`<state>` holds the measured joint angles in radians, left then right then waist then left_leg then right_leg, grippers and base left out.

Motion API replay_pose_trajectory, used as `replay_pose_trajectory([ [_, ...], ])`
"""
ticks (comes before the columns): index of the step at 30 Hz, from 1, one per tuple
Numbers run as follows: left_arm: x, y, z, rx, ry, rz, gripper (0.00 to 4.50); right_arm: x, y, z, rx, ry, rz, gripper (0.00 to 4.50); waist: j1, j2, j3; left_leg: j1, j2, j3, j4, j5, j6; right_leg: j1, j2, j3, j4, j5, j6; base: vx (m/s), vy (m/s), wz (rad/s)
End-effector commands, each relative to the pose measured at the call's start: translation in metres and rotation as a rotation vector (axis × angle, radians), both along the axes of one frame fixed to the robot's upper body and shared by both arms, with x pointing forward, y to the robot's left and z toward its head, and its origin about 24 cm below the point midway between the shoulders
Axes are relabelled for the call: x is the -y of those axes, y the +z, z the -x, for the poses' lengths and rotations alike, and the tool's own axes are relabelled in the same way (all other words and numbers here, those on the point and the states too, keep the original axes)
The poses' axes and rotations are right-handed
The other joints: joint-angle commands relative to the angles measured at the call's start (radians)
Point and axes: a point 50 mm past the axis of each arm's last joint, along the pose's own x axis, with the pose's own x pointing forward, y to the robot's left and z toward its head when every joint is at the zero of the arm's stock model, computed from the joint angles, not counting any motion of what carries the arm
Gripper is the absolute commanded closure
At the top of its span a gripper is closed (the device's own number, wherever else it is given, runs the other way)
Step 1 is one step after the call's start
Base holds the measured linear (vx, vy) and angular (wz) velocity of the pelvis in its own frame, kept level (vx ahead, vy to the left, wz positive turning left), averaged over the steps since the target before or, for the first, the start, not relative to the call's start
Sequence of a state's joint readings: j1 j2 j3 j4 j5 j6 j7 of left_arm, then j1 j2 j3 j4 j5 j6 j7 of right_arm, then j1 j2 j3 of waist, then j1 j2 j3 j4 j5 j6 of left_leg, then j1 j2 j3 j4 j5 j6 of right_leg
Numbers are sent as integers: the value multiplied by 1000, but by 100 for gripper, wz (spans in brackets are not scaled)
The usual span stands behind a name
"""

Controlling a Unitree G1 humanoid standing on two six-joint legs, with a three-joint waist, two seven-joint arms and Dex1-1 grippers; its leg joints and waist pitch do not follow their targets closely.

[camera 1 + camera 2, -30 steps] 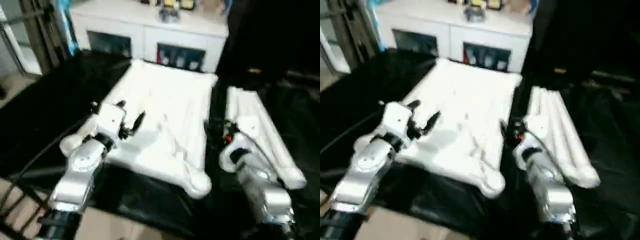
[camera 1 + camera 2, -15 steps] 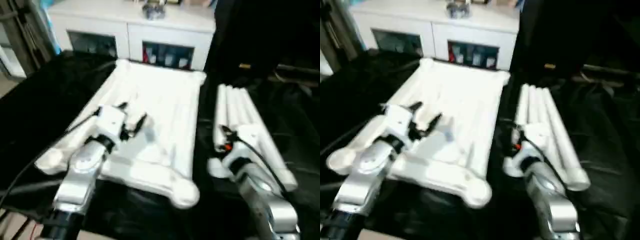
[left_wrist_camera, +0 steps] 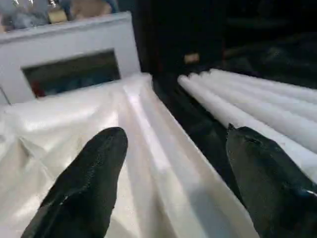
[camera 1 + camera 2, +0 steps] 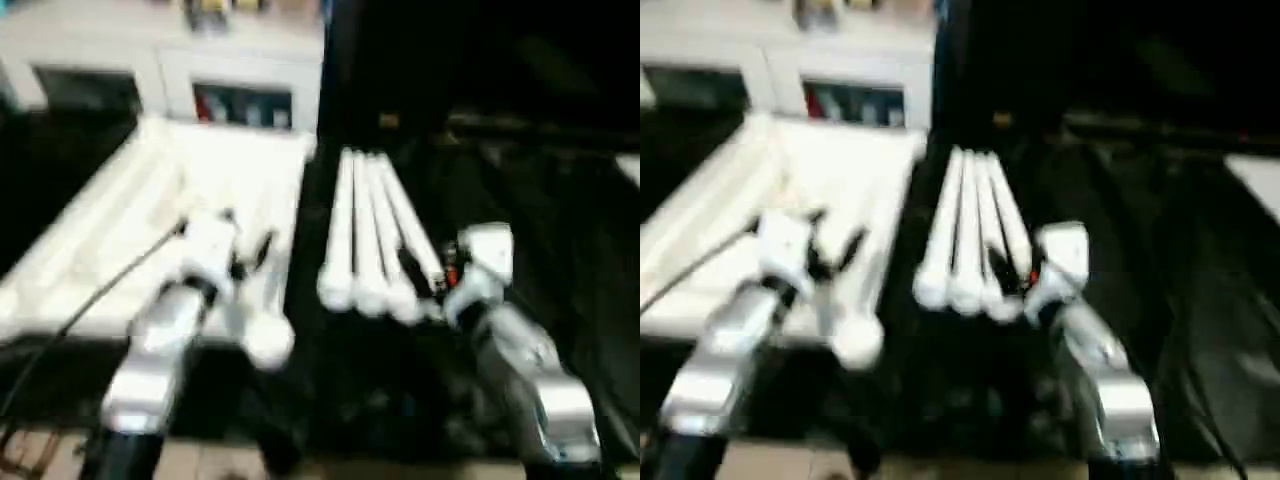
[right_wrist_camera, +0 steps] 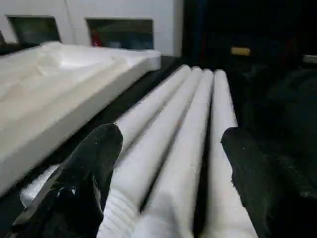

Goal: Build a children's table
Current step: Move to table

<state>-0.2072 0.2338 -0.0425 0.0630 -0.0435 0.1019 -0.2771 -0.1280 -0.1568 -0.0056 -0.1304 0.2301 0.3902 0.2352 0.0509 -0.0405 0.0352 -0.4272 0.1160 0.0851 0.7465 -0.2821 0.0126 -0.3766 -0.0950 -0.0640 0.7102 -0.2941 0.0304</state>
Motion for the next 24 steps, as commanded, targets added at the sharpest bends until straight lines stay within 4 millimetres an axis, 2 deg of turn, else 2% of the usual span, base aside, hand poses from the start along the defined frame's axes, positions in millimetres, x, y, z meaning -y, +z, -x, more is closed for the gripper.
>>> replay_pose_trajectory([
  [1,-3,7,-3,21,17,-19,88,-1,-3,-1,-15,3,9,84,24,-23,-49,-59,47,-47,45,-42,-3,59,-267,187,-212,-425,181,-85,-41,-24],
  [2,-3,8,-4,19,19,-13,88,-2,-3,-2,-15,8,12,84,31,-19,-42,-53,43,-50,45,-29,-25,57,-254,166,-211,-414,86,-64,38,-13],
  [3,-3,8,-4,20,19,-13,88,-2,-3,-2,-15,8,12,84,34,-17,-40,-35,43,-43,13,-1,-23,55,-222,150,-214,-374,-42,-62,117,2],
  [4,-3,9,-3,24,17,-11,88,-2,-3,-2,-14,10,13,84,35,-13,-41,-25,46,-37,-14,24,-5,58,-201,135,-214,-345,-107,-62,117,2],
  [5,-3,9,-3,25,16,-12,88,-3,-3,-2,-13,12,14,84,34,-3,-41,-17,54,-31,-47,53,22,62,-185,117,-213,-324,-161,-33,196,7],
  [6,-2,10,-3,25,16,-16,88,-3,-3,-2,-13,13,15,84,12,28,-36,43,58,3,-172,83,189,29,-52,38,-174,-250,-202,-2,124,4],
  [7,-2,9,-2,20,15,-14,88,-3,-3,-3,-14,13,18,84,-10,40,-41,79,58,7,-191,34,252,6,0,7,-136,-224,-192,-32,220,7],
  [8,-2,9,-2,19,15,-12,88,-2,-3,-3,-15,13,19,84,-38,67,-51,128,70,-7,-211,-11,333,-23,42,-28,-60,-139,-170,-34,225,12],
  [9,-2,8,-1,15,16,-9,88,-2,-4,-3,-16,12,23,84,-48,68,-50,134,79,-11,-223,0,367,-37,53,-38,-20,-92,-146,-34,225,12],
  [10,-1,8,-1,14,16,-8,88,-2,-4,-2,-16,14,27,84,-53,62,-46,120,101,-23,-236,63,433,-40,44,-46,12,-37,-91,-24,234,5],
  [11,-1,8,-1,14,15,-9,88,-2,-4,-2,-17,15,30,84,-49,38,-45,117,123,-22,-230,120,464,-45,13,-31,-9,-10,-55,-42,169,-6],
  [12,-1,9,0,32,13,-20,88,-2,-5,-2,-17,16,32,84,-28,21,-44,85,97,13,-202,77,388,-33,-56,21,-90,14,-74,-78,258,5],
  [13,0,12,1,64,15,-42,88,-1,-5,-2,-17,16,32,84,0,-7,-46,56,71,41,-138,-97,235,3,-160,106,-180,-83,-170,-58,153,9],
  [14,0,12,2,70,15,-46,88,-1,-5,-2,-17,16,32,84,11,-8,-50,31,97,18,-117,-109,173,43,-218,135,-196,-124,-208,-38,196,2],
  [15,1,13,3,85,17,-64,88,-1,-5,-2,-17,16,32,84,22,3,-49,23,117,2,-110,-107,115,54,-237,141,-205,-165,-233,-2,107,-9],
  [16,1,13,3,89,18,-69,88,-1,-5,-2,-17,16,32,84,3,25,-43,30,125,-7,-197,-156,17,43,-117,63,-163,-196,-237,-29,187,-21],
  [17,2,13,3,92,20,-75,88,-1,-5,-2,-17,16,33,84,-9,47,-40,60,130,-14,-229,-269,-69,14,-35,35,-131,-191,-197,-68,156,-11],
  [18,2,10,2,69,52,-72,88,-1,-5,-3,-18,15,34,84,-31,76,-38,81,163,-55,-298,-564,-370,-9,23,9,-64,3,-87,-68,156,-11],
  [19,1,9,2,63,59,-68,88,-1,-5,-3,-19,15,34,84,-41,71,-39,83,181,-68,-315,-601,-410,-10,33,1,-43,34,-65,-76,124,7],
  [20,1,9,2,61,61,-66,88,-1,-5,-3,-19,15,34,84,-36,79,-37,68,211,-71,-346,-628,-411,-7,35,-11,-11,41,-40,-78,56,14],
  [21,1,9,1,57,72,-52,88,-1,-5,-3,-18,15,35,84,-32,77,-39,64,231,-70,-367,-637,-373,-10,39,-29,18,23,-43,-78,56,14],
  [22,1,9,1,57,76,-44,88,-1,-5,-4,-19,16,34,84,-28,77,-41,70,229,-60,-364,-639,-335,-11,43,-34,22,10,-45,-86,-25,15],
  [23,0,9,-1,41,94,-23,88,0,-5,-5,-20,20,34,84,-22,72,-47,80,213,-42,-354,-608,-246,-1,41,-35,5,-4,-56,-85,-72,11],
  [24,0,10,-2,45,93,-30,88,0,-4,-5,-21,27,36,84,-24,61,-54,91,188,-37,-343,-528,-172,8,24,-17,-34,-16,-61,-137,-132,12],
])
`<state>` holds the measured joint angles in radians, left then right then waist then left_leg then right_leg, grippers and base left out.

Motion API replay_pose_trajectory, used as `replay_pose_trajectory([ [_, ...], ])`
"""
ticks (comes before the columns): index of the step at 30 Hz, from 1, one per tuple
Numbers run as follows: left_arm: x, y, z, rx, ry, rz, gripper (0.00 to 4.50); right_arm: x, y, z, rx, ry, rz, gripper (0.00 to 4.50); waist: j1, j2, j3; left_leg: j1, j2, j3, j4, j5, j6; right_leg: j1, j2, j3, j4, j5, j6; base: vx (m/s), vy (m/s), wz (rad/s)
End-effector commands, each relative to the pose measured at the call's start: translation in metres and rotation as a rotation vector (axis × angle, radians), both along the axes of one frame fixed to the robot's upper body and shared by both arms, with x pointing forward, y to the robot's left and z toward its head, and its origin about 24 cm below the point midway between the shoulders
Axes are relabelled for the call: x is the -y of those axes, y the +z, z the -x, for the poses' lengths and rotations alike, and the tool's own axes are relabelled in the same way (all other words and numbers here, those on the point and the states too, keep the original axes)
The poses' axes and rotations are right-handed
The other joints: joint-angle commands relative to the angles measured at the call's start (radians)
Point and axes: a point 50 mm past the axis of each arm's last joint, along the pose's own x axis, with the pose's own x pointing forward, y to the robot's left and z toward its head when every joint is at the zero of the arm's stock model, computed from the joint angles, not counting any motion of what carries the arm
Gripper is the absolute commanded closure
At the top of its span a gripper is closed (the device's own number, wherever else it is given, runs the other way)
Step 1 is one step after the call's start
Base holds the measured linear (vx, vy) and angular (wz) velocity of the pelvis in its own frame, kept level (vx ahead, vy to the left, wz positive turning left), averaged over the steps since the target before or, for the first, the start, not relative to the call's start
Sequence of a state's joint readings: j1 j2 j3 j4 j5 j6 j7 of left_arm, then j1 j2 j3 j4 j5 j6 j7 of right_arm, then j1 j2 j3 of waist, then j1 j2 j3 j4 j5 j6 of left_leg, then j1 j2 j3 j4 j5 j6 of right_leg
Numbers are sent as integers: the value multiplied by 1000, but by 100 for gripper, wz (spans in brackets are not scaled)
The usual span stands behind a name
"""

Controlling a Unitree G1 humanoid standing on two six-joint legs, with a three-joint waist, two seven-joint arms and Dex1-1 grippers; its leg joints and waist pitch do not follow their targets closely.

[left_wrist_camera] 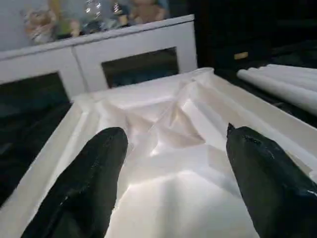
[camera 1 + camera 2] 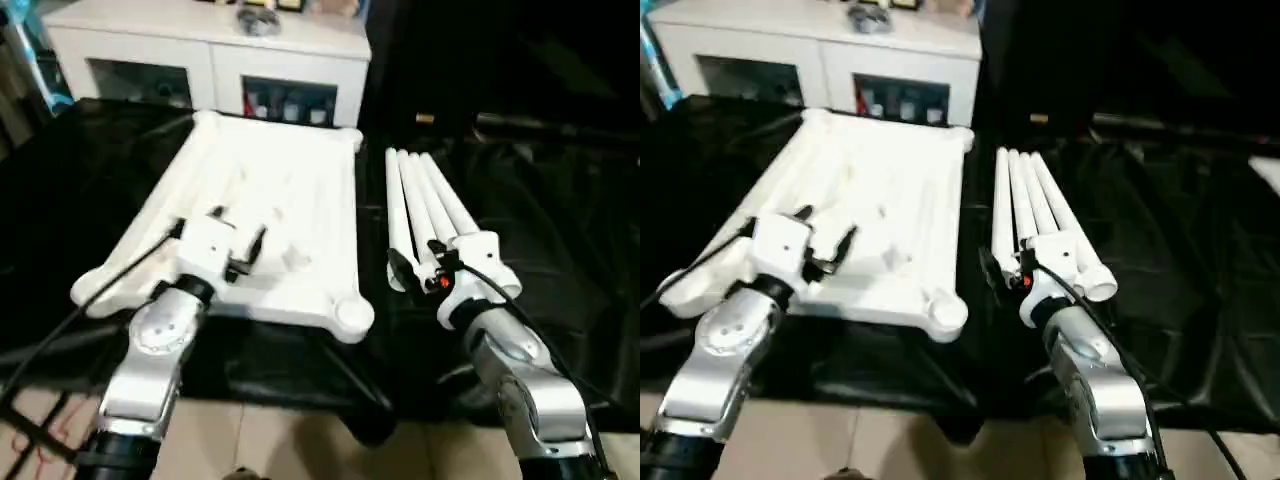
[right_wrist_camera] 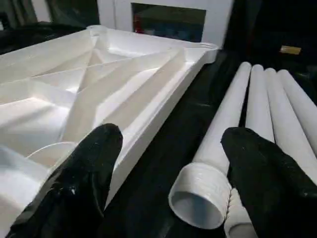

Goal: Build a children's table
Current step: Move to table

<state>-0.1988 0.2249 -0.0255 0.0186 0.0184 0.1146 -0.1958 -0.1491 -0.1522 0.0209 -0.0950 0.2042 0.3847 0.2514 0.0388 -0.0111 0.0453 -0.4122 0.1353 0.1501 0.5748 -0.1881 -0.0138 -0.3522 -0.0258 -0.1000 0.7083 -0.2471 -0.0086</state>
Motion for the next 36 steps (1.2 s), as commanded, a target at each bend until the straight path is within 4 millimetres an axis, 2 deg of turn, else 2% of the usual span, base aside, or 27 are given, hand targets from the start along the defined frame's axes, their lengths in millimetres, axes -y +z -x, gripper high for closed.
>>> replay_pose_trajectory([
  [1,7,2,-3,-11,-23,10,88,9,0,-3,-10,-4,16,84,-8,25,-63,68,156,-95,-174,-588,-122,-6,-55,32,-47,-76,-26,-93,-100,5],
  [2,8,2,-3,-14,-33,8,88,9,0,-4,-11,-1,18,84,-4,-11,-69,51,108,-65,-138,-510,-111,6,-114,71,-115,-136,-55,-98,-144,-4],
  [3,11,2,-3,-24,-83,-3,88,12,1,-7,-16,5,14,84,22,-37,-63,18,43,-41,49,-253,-59,-1,-295,138,-233,-352,-86,-46,-84,-5],
  [4,12,3,-3,-25,-95,-6,88,13,2,-8,-19,5,9,84,34,-49,-64,-7,29,-64,81,-100,-27,11,-279,147,-228,-403,-32,-68,-133,-25],
  [5,13,4,-4,-19,-97,-8,88,14,2,-9,-18,9,9,84,41,-52,-45,-48,17,-62,87,23,-18,29,-241,104,-224,-521,45,-61,-82,-45],
  [6,12,4,-5,-15,-83,-6,88,14,4,-10,-11,19,24,84,50,-19,-38,-16,56,-66,38,-60,-55,19,-217,80,-226,-612,-7,-95,-64,-55],
  [7,12,4,-5,-15,-83,-6,88,14,4,-10,-11,19,24,84,42,-11,-41,-2,70,-67,7,-131,-66,27,-191,59,-218,-579,-32,-73,-16,-36],
  [8,12,5,-5,-11,-74,1,88,14,4,-10,-6,25,34,84,23,-8,-48,12,94,-69,-39,-326,-85,14,-132,36,-187,-517,-42,-63,12,-18],
  [11,9,8,-8,-1,-32,31,88,11,4,-10,20,47,91,84,-4,4,-56,9,114,-78,-69,-358,-75,27,-132,42,-156,-163,-116,-17,0,-5],
  [12,8,9,-8,2,-32,41,88,11,3,-10,20,47,88,84,-6,0,-52,12,106,-65,-64,-373,-72,23,-141,48,-167,-198,-126,-58,13,-11],
  [13,8,9,-8,3,-31,47,88,9,3,-10,20,49,87,84,8,-11,-49,-37,70,-90,-76,-364,-34,56,-159,11,-161,-205,-139,0,0,0],
  [14,7,10,-8,5,-32,50,88,7,2,-9,21,52,87,84,1,-6,-50,-56,46,-103,-71,-350,6,69,-165,-13,-176,-281,-123,-24,0,19],
  [16,7,10,-8,5,-34,50,88,6,2,-9,19,44,71,84,2,1,-54,-51,36,-111,-48,-316,36,83,-186,-34,-196,-349,-124,2,-5,15],
  [17,7,10,-8,6,-33,47,88,5,2,-9,18,44,70,84,4,3,-45,-34,45,-108,-43,-363,17,82,-192,-43,-214,-459,-106,24,-17,36],
  [18,6,10,-8,5,-32,47,88,6,1,-9,8,41,58,84,-12,13,-44,40,91,-95,-31,-482,-34,43,-172,-20,-229,-550,-93,24,-17,36],
  [21,7,9,-6,1,-28,53,88,5,-1,-8,-4,56,38,84,-15,15,-10,101,120,-87,-70,-864,-125,41,-125,-35,-214,-598,-69,71,-9,17],
  [22,7,9,-6,0,-28,54,88,5,-1,-8,-4,57,38,84,-15,16,-7,100,122,-84,-83,-892,-131,49,-120,-31,-205,-577,-70,76,15,3],
  [25,6,9,-4,-4,-27,60,88,4,0,-7,10,81,63,84,-12,-3,-20,70,95,-51,-66,-695,-104,92,-162,13,-241,-623,-75,95,22,-13],
  [26,6,9,-3,-5,-26,59,88,1,0,-5,15,111,88,84,21,-18,-19,-52,59,-48,-40,-448,3,182,-217,-6,-266,-669,-23,121,27,3],
  [27,6,9,-2,-5,-27,60,88,0,-1,-4,15,116,90,84,16,-19,-34,-50,60,-40,12,-261,86,193,-260,-13,-294,-640,10,131,38,28],
  [29,5,9,-1,-7,-25,59,88,-1,-2,-4,3,110,54,84,12,8,-53,-54,56,-47,6,-79,157,212,-205,-70,-278,-391,-6,151,49,34],
  [30,5,9,-1,-7,-25,59,88,-1,-2,-4,3,110,54,84,-7,33,-62,11,43,-81,-28,22,238,190,-94,-108,-220,-177,-23,93,38,22],
  [31,5,9,-1,-7,-23,60,88,-1,-3,-3,-8,107,38,84,-49,61,-81,169,110,-127,-33,65,285,69,-37,-89,-129,-138,-36,263,53,40],
  [32,4,9,-1,-8,-18,58,88,-1,-4,-3,-12,110,39,84,-76,44,-93,251,185,-225,-17,328,462,-43,-32,-37,-20,-188,-2,284,7,18],
  [33,4,8,0,-9,-16,57,88,-1,-4,-2,-12,113,43,84,-53,33,-90,233,182,-219,9,545,504,-96,-52,6,23,-161,45,291,-16,12],
  [35,2,9,1,-9,-10,57,88,-1,-4,0,-1,137,65,84,-40,16,-83,195,146,-163,-13,608,462,-114,-59,38,35,-30,119,61,-15,-3],
  [36,2,9,1,-4,-11,65,88,-3,-4,1,8,157,84,84,-36,-14,-68,158,120,-112,-33,457,441,-106,-67,64,-9,70,83,68,-50,-1],
])
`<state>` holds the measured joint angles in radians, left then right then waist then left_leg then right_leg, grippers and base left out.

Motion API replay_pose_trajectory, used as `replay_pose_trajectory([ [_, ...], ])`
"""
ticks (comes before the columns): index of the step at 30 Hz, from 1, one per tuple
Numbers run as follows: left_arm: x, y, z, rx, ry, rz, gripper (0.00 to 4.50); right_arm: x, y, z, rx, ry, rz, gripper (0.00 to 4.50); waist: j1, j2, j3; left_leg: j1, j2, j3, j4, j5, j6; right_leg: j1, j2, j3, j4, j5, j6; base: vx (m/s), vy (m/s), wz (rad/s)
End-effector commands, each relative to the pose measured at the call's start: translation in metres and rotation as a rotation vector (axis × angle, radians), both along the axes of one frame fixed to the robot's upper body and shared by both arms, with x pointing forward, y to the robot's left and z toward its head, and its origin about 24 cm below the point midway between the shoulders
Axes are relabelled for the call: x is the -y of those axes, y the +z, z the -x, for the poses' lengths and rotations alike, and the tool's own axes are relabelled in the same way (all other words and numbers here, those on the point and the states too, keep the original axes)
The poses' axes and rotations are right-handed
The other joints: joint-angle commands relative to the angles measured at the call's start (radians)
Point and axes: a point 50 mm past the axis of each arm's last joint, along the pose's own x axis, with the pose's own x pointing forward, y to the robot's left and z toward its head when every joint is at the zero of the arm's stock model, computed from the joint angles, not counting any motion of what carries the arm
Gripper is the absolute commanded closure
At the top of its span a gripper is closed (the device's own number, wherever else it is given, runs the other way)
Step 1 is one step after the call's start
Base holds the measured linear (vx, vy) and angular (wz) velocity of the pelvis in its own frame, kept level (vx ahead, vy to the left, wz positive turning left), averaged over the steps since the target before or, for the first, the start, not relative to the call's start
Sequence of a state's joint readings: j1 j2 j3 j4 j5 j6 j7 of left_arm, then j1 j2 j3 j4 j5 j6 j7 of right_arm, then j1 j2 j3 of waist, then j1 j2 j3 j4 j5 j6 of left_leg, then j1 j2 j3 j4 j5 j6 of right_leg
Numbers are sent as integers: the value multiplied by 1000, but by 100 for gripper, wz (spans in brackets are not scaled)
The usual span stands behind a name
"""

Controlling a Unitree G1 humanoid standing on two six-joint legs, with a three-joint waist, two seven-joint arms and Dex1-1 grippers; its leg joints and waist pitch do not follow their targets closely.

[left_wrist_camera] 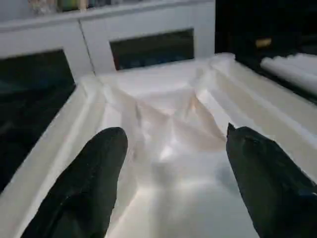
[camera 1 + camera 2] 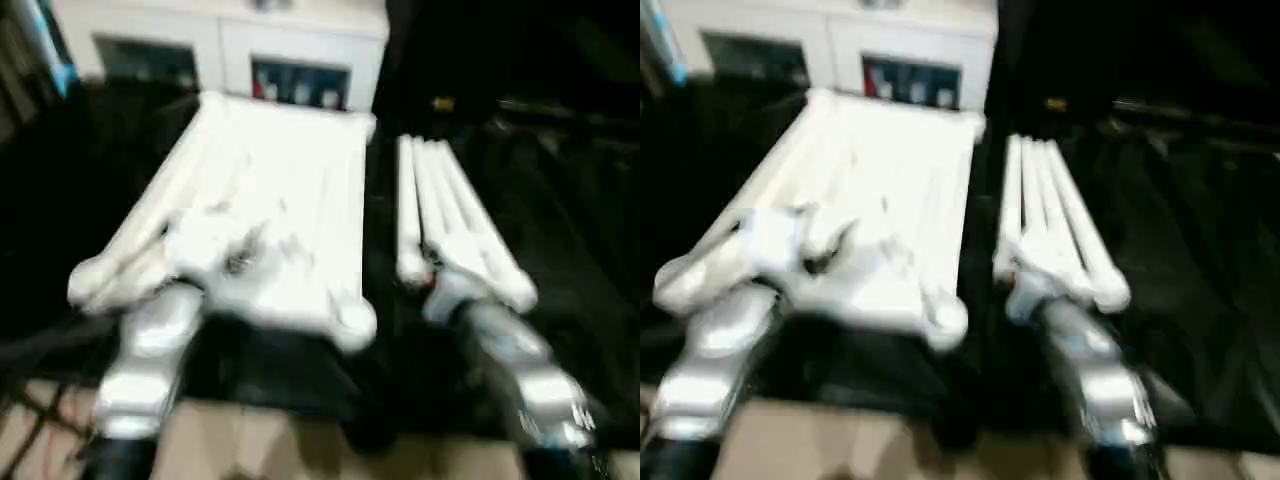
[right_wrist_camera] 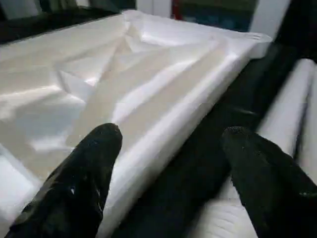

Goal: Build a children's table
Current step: Move to table

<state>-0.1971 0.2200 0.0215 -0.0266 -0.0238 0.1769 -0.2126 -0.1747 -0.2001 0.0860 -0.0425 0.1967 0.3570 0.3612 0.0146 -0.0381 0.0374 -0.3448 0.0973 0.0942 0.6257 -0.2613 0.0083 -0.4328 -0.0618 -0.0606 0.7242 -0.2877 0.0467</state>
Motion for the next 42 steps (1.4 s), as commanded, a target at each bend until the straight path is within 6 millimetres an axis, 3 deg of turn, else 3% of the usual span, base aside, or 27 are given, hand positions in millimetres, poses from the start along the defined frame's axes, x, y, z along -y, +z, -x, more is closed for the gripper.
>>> replay_pose_trajectory([
  [1,10,3,2,16,-34,22,88,6,1,4,26,2,31,84,-7,-6,-53,66,120,-25,-85,377,378,-2,-43,43,-82,175,-20,68,-50,-1],
  [2,9,5,2,25,-32,27,88,7,1,3,10,-23,-4,84,11,-71,-59,-4,14,27,-28,65,266,85,-84,124,-178,146,17,80,-90,15],
  [3,9,5,3,21,-34,26,88,9,2,2,5,-50,-13,84,48,-55,-51,-21,4,8,52,-53,146,120,-184,205,-228,-103,-36,74,-87,9],
  [4,10,4,4,17,-46,22,88,9,2,2,8,-53,-6,84,45,-60,-51,-37,20,-10,43,-12,98,142,-188,197,-212,-81,-73,74,-87,9],
  [5,10,4,4,17,-61,19,88,9,2,2,13,-42,5,84,49,-41,-51,-43,46,-26,5,115,18,147,-168,161,-173,121,-148,67,-40,-9],
  [6,11,5,5,22,-81,13,88,9,3,3,16,-29,6,84,35,-24,-41,-36,61,-17,-42,210,-20,119,-95,115,-148,309,-180,0,0,0],
  [7,15,6,7,35,-142,-3,88,9,3,5,13,-9,-2,84,28,-18,-43,-21,70,-14,-52,228,-20,107,-74,99,-144,350,-187,0,0,0],
  [8,19,6,9,30,-208,-7,88,10,4,7,14,14,-6,84,22,-7,-51,-6,86,-9,-52,255,-2,97,-56,89,-131,380,-223,0,0,0],
  [9,28,7,13,12,-357,2,88,12,7,11,17,75,-8,84,17,1,-48,0,98,-12,-60,209,7,94,-58,83,-133,315,-266,0,0,0],
  [10,31,8,15,9,-406,6,88,13,8,12,20,94,-7,84,19,3,-45,8,107,-11,-67,116,10,90,-63,82,-143,222,-297,0,0,0],
  [11,32,8,15,8,-427,5,88,13,8,13,20,100,-8,84,17,0,-41,10,110,-7,-71,60,11,85,-63,82,-148,182,-309,0,0,0],
  [12,36,9,18,-10,-517,-11,88,16,9,14,14,129,-1,84,15,2,-32,8,112,-1,-80,-58,9,84,-67,85,-158,76,-321,0,0,0],
  [13,39,8,19,-26,-570,-28,88,17,9,15,7,153,7,84,15,0,-29,8,112,3,-84,-118,2,84,-69,85,-165,7,-318,0,0,0],
  [14,41,7,21,-52,-644,-53,88,18,10,16,-5,189,18,84,16,0,-24,16,116,10,-88,-220,-15,77,-73,87,-176,-117,-303,0,0,0],
  [15,42,6,21,-93,-700,-71,88,19,10,17,-17,216,27,84,14,13,-21,17,116,15,-92,-276,-32,72,-75,91,-179,-197,-281,0,0,0],
  [17,43,3,21,-141,-774,-107,88,21,11,16,-26,251,50,84,7,8,-18,13,116,18,-95,-320,-54,72,-75,90,-187,-280,-244,0,0,0],
  [18,42,0,23,-204,-897,-155,88,22,12,16,-39,303,82,84,8,7,-20,12,116,19,-94,-300,-56,71,-78,93,-190,-290,-230,0,0,0],
  [20,39,-3,25,-256,-985,-182,115,23,12,17,-60,356,98,77,10,7,-20,10,113,21,-94,-274,-49,71,-78,96,-190,-290,-222,0,0,0],
  [22,38,-3,25,-271,-1004,-190,122,23,12,18,-69,378,103,77,7,7,-21,-1,115,23,-93,-215,-43,79,-81,97,-185,-247,-233,0,0,0],
  [25,29,-10,25,-366,-1139,-312,153,24,12,22,-81,488,177,77,12,-4,-29,3,115,31,-86,-146,-23,79,-79,97,-181,-186,-249,0,0,0],
  [28,26,-10,23,-415,-1185,-322,174,23,13,24,-106,546,158,77,15,-4,-39,-2,116,34,-79,-30,5,87,-81,94,-162,-28,-288,0,0,0],
  [30,24,-11,19,-446,-1205,-358,188,23,14,28,-141,608,146,77,18,-4,-44,-3,116,37,-72,46,41,87,-78,89,-150,98,-332,0,0,0],
  [31,22,-12,19,-472,-1213,-351,200,23,14,28,-149,621,146,77,19,-5,-45,-4,116,38,-71,56,48,88,-80,88,-147,119,-341,0,0,0],
  [33,17,-14,13,-535,-1232,-349,208,24,15,28,-170,657,158,77,20,-5,-41,-4,117,40,-72,31,57,86,-80,87,-152,76,-353,0,0,0],
  [36,14,-16,7,-547,-1226,-380,250,24,15,28,-175,674,168,77,21,-7,-37,-2,120,40,-76,-26,31,85,-84,88,-163,-22,-338,0,0,0],
  [39,12,-19,4,-568,-1221,-398,259,24,14,28,-177,679,171,77,22,-7,-38,-4,123,39,-77,-31,12,86,-87,89,-161,-22,-335,0,0,0],
  [42,10,-22,1,-587,-1209,-429,294,24,14,27,-186,684,170,77,24,-5,-38,-4,124,41,-77,-26,7,86,-87,89,-159,-10,-334,0,0,0],
])
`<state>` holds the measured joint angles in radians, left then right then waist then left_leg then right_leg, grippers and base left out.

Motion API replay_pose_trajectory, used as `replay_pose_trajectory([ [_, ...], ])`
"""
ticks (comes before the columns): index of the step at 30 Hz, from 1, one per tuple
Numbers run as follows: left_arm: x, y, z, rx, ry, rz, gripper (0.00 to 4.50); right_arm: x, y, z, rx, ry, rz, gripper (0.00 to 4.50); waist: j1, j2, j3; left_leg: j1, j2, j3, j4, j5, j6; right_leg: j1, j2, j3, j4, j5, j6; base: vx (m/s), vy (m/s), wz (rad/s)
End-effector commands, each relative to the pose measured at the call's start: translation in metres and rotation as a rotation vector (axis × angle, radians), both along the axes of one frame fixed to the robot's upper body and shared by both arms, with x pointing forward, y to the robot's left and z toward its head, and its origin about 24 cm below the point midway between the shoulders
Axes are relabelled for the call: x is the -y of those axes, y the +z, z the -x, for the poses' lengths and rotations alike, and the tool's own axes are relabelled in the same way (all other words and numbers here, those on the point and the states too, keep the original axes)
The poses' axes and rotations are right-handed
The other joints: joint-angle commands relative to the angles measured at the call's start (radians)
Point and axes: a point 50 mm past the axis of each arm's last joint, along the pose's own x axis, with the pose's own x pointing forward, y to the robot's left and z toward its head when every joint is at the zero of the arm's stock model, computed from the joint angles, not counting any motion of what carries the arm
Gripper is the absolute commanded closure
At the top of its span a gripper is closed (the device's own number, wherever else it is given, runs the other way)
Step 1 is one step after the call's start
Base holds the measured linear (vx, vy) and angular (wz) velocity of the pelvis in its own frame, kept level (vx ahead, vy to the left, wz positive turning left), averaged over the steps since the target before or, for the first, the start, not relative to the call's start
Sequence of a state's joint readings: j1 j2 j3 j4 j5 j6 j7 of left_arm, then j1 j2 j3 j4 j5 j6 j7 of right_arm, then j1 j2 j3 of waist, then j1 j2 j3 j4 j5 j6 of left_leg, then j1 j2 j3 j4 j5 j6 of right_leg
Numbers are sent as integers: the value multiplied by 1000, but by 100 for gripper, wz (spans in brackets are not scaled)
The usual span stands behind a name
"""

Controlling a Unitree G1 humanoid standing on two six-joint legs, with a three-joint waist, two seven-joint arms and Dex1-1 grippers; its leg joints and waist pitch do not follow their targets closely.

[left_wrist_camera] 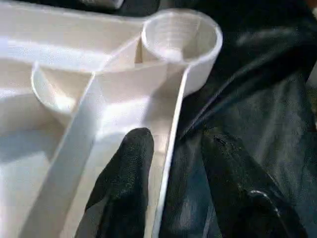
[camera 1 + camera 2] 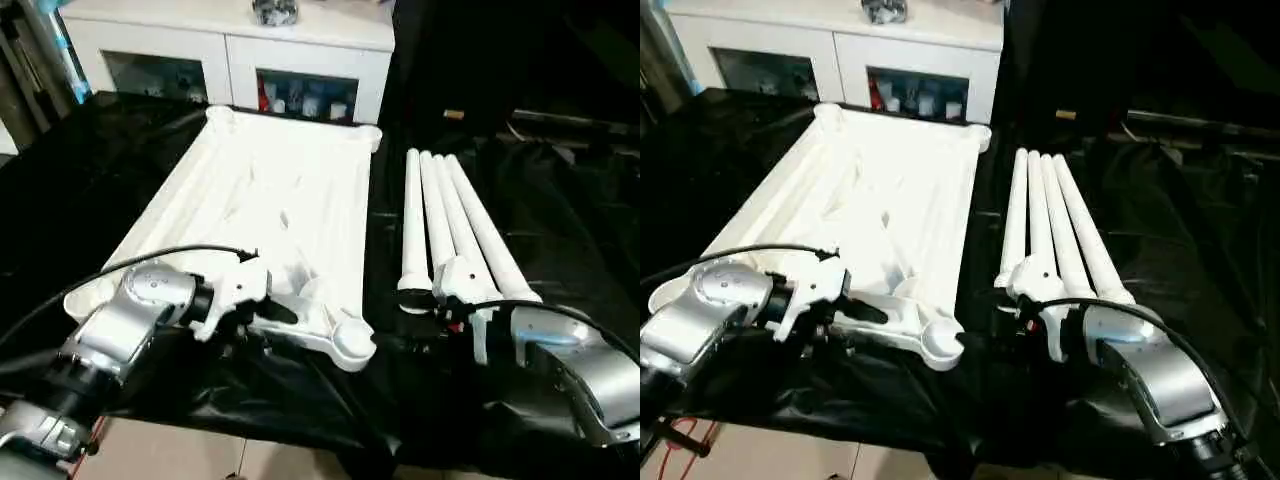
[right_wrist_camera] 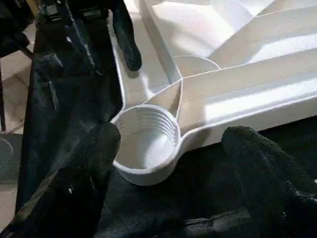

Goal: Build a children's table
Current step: Move to table, then move table base

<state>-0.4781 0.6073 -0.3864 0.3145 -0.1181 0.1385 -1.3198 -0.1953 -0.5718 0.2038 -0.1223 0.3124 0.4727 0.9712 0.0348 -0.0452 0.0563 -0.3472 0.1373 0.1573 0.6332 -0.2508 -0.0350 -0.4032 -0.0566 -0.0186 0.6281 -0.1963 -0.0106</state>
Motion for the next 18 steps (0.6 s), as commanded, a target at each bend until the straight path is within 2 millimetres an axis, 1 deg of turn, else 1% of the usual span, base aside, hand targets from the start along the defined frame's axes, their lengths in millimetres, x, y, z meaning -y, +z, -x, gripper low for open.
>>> replay_pose_trajectory([
  [1,1,-2,-6,12,-10,-43,303,1,4,-2,-1,-7,1,77,3,-2,-58,-1,83,-22,-84,-35,51,57,-91,47,-63,-99,-276,0,0,0],
  [2,1,-2,-6,11,-7,-46,315,1,4,-3,-2,-13,-1,77,3,-2,-57,-2,83,-22,-85,-33,52,56,-90,47,-65,-100,-274,0,0,0],
  [3,1,-3,-8,9,-1,-46,315,0,3,-3,-2,-15,-3,77,4,0,-58,-1,83,-22,-84,-33,50,57,-92,47,-64,-101,-275,0,0,0],
  [4,1,-3,-9,5,1,-42,338,-1,3,-3,-3,-13,-5,77,4,-1,-58,-2,83,-22,-84,-32,49,57,-92,47,-64,-101,-275,0,0,0],
  [5,1,-3,-10,5,1,-41,338,-2,3,-2,-4,-12,-7,77,4,5,-59,-1,82,-21,-84,-31,46,57,-91,46,-65,-92,-278,0,0,0],
  [6,1,-3,-10,4,1,-40,354,-3,3,-2,-5,-10,-8,77,5,3,-59,-2,84,-22,-84,-30,44,58,-93,46,-62,-81,-283,0,0,0],
  [7,2,-3,-11,0,2,-35,354,-4,2,-2,-4,-9,-9,77,6,3,-60,-2,84,-22,-84,-27,44,58,-93,46,-61,-73,-285,0,0,0],
  [8,3,-3,-11,0,2,-33,367,-5,2,-2,-4,-9,-11,77,6,5,-60,-2,84,-22,-84,-24,45,58,-93,46,-60,-61,-289,0,0,0],
  [10,4,-3,-12,0,0,-32,390,-6,1,-2,-3,-8,-12,77,6,3,-59,-2,85,-22,-84,-28,45,59,-94,46,-61,-62,-293,0,0,0],
  [11,4,-3,-12,3,-2,-31,390,-6,1,-2,-2,-8,-12,77,7,6,-59,-2,85,-22,-84,-31,44,59,-94,46,-61,-65,-294,0,0,0],
  [12,4,-3,-12,8,-4,-30,411,-6,1,-1,-2,-8,-13,77,6,7,-57,-1,86,-22,-86,-44,40,58,-93,46,-64,-80,-293,0,0,0],
  [15,5,-1,-11,18,-8,-26,422,-7,1,0,0,-8,-13,77,6,6,-58,-1,86,-22,-86,-54,32,59,-93,46,-64,-92,-289,0,0,0],
  [16,5,0,-11,35,-1,-23,435,-7,1,1,-1,-9,-12,77,6,11,-58,-3,87,-24,-87,-46,30,61,-94,46,-62,-80,-289,0,0,0],
  [17,5,2,-10,68,4,-27,435,-7,0,2,-2,-10,-11,77,4,13,-58,-4,87,-24,-87,-45,28,61,-94,46,-61,-72,-291,0,0,0],
  [18,5,4,-9,102,22,-31,447,-7,0,2,-3,-11,-9,77,0,9,-60,-6,87,-25,-86,-38,30,64,-93,45,-58,-46,-294,0,0,0],
])
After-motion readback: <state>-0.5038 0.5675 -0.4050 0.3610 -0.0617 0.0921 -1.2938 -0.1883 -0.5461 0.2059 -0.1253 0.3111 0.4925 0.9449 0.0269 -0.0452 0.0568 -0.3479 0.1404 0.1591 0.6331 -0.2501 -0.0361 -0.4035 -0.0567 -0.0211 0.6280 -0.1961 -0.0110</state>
